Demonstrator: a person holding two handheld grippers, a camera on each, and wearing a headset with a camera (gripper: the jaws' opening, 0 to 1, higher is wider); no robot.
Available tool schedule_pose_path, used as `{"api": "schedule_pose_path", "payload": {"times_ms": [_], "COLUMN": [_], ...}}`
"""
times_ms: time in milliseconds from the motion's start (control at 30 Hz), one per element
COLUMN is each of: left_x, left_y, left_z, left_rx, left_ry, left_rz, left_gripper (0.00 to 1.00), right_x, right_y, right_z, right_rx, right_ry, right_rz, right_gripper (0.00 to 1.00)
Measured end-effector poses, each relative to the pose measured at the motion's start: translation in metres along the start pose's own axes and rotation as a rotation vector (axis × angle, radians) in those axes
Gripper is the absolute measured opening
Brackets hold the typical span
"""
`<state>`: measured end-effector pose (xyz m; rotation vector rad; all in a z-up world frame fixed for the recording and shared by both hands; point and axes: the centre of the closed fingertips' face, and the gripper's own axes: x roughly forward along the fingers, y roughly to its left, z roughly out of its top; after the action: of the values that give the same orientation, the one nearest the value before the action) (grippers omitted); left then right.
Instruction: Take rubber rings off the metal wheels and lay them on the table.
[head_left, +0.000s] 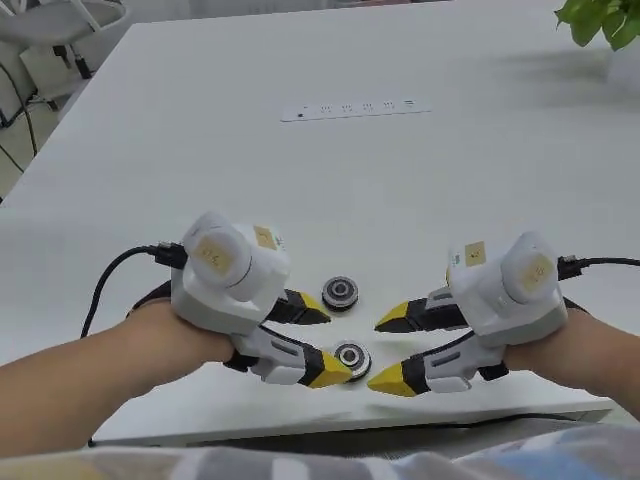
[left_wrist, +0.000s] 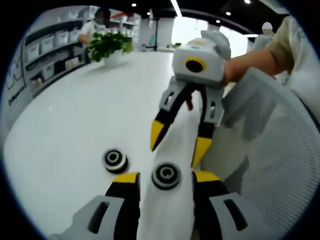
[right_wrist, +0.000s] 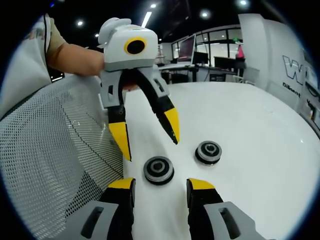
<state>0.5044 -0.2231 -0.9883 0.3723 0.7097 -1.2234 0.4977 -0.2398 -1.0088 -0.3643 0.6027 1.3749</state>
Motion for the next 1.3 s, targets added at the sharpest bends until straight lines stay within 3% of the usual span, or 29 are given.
{"api": "schedule_pose_path", "payload": {"times_ms": [400, 833, 1300], "left_x": [0.013, 0.015, 0.018], "left_y": [-0.009, -0.002, -0.004], "left_z": [-0.005, -0.009, -0.009], "left_rx": [0.015, 0.057, 0.102], "left_ry": [0.031, 0.036, 0.028], "left_rz": [-0.036, 0.004, 0.025], "left_gripper": [0.29, 0.16, 0.14], "right_x": [0.0, 0.001, 0.007], "right_y": [0.003, 0.001, 0.003], "right_z": [-0.004, -0.006, -0.007], "right_rx": [-0.009, -0.004, -0.012], "right_ry": [0.012, 0.01, 0.018], "right_rz": [0.008, 0.007, 0.026], "right_gripper": [0.39, 0.39, 0.4]}}
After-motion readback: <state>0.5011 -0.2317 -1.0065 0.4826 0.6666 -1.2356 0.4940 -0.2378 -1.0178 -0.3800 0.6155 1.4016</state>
